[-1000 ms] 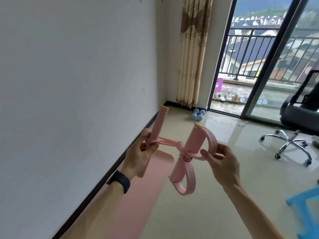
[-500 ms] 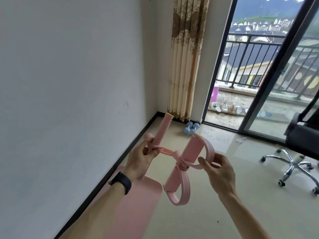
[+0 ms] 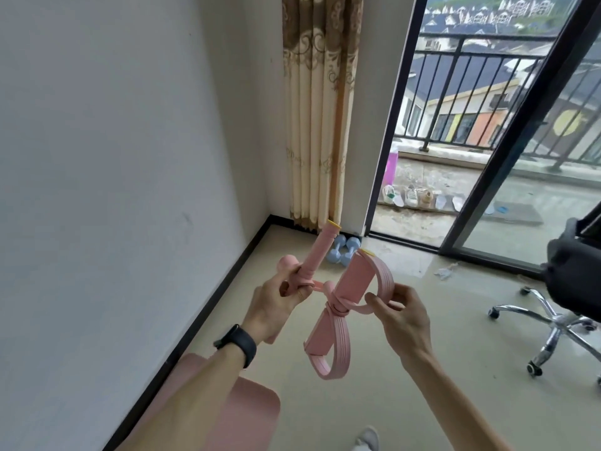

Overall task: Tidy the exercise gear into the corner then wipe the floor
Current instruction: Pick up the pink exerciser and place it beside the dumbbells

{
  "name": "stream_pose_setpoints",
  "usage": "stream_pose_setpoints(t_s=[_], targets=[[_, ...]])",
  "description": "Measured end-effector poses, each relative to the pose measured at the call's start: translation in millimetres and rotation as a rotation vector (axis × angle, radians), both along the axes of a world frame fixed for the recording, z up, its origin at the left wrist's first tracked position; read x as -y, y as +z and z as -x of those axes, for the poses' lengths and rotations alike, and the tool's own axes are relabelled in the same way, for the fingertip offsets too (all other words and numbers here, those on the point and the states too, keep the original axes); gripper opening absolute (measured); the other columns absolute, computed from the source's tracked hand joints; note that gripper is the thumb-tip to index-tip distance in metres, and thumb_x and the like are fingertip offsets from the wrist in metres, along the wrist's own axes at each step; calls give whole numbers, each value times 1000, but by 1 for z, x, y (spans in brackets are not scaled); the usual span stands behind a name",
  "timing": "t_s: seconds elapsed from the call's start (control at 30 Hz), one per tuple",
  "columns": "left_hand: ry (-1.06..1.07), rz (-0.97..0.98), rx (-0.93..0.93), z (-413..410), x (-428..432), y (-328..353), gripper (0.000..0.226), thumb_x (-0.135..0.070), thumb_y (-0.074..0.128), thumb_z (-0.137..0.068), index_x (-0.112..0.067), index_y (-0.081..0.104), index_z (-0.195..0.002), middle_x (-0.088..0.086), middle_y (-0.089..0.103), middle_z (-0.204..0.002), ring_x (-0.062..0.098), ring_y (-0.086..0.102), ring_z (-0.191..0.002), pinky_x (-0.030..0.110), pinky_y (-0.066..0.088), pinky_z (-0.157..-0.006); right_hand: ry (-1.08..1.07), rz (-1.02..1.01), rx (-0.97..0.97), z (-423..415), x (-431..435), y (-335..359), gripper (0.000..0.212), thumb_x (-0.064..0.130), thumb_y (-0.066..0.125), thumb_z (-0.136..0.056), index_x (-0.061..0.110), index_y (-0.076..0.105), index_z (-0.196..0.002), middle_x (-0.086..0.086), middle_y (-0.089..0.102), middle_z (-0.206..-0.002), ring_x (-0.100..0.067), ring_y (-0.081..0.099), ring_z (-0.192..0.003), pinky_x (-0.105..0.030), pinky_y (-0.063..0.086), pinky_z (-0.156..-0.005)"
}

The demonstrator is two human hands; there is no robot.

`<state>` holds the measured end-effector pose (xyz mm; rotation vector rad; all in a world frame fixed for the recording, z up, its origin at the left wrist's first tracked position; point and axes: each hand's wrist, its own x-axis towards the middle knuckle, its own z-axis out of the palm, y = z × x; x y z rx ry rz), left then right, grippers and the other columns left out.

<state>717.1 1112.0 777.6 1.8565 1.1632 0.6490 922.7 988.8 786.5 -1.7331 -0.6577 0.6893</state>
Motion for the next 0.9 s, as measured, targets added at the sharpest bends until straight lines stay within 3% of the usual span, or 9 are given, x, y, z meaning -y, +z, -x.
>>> stream_pose_setpoints(t_s=[0.2, 0.33, 0.53, 0.67, 0.8, 0.9], targets=[[77, 43, -14, -83, -86, -9, 42, -51, 69, -87, -54, 54, -126, -20, 68, -97, -3, 63, -94, 16, 49, -78, 78, 57, -63, -86, -103, -11, 30, 22, 80, -80, 20, 58, -100, 5, 68, -97, -12, 69, -90, -30, 53, -71], [92, 71, -50, -120, -129, -19, 45, -46, 70, -88, -51, 54, -129, -23, 67, -100, -6, 61, -94, 2, 44, -70, 140, 121, -137, -130, -174, -20, 35, 18, 79, -74, 21, 55, -100, 1, 66, -97, -20, 70, -92, -48, 59, -87], [60, 58, -152, -160, -205, -52, 52, -50, 63, -90, -57, 41, -137, -8, 70, -113, 13, 65, -101, 34, 56, -84, 287, 184, -268, -154, -284, -43, 43, -1, 69, -79, 18, 56, -115, -9, 64, -100, -31, 69, -95, -46, 60, -86], [29, 53, -206, -179, -276, -82, 67, -49, 63, -89, -62, 24, -142, 0, 67, -110, 21, 65, -98, 41, 56, -80, 333, 211, -292, -160, -368, -57, 46, -10, 61, -78, 26, 59, -106, -11, 64, -105, -36, 69, -99, -51, 59, -88], [-72, 123, -376, -187, -340, -105, 109, -45, 71, -79, -70, -19, -136, 6, 54, -119, 31, 57, -103, 43, 51, -88, 277, 227, -432, -175, -445, -59, 54, -24, 55, -71, 12, 62, -112, -15, 66, -113, -33, 69, -104, -50, 59, -88], [-78, 97, -440, -194, -386, -109, 122, -40, 73, -75, -57, -29, -140, 6, 51, -124, 29, 54, -105, 42, 48, -90, 257, 246, -597, -181, -500, -68, 56, -26, 50, -71, 2, 61, -118, -20, 64, -121, -38, 71, -101, -49, 61, -84]])
